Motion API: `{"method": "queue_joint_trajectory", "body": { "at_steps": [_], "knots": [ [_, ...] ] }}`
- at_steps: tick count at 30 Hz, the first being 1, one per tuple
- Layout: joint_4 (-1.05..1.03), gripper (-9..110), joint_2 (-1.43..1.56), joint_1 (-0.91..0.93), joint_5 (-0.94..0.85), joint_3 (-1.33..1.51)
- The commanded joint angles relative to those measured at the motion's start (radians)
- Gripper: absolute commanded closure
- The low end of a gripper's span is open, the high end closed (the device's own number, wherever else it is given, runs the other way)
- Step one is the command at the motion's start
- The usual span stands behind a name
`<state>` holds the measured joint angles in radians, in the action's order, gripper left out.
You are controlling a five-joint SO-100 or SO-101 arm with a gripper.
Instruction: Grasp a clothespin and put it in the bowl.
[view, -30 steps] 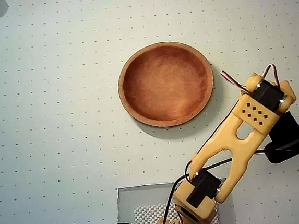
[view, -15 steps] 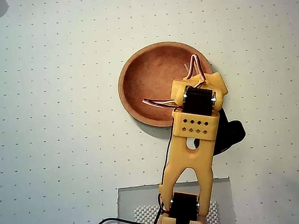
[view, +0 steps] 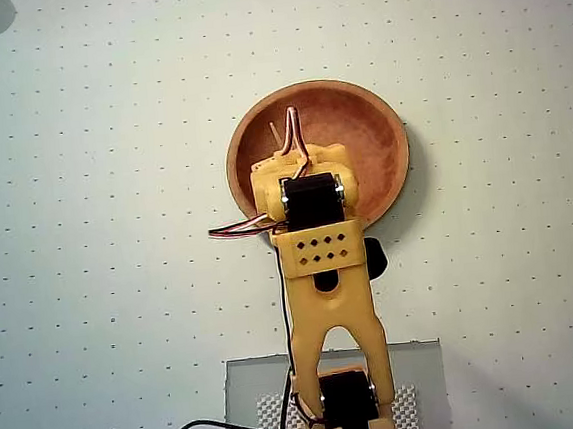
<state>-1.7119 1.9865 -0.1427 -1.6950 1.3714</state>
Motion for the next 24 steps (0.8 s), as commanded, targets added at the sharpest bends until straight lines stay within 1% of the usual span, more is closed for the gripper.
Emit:
{"method": "queue_joint_trajectory", "body": {
  "at_steps": [1, 11, 24],
  "knots": [
    [0.009, 105, 0.018, -0.021, 0.018, -0.029],
    [0.009, 105, -0.178, -0.046, 0.021, -0.023],
    [0.017, 105, -0.330, -0.041, 0.057, -0.038]
  ]
}}
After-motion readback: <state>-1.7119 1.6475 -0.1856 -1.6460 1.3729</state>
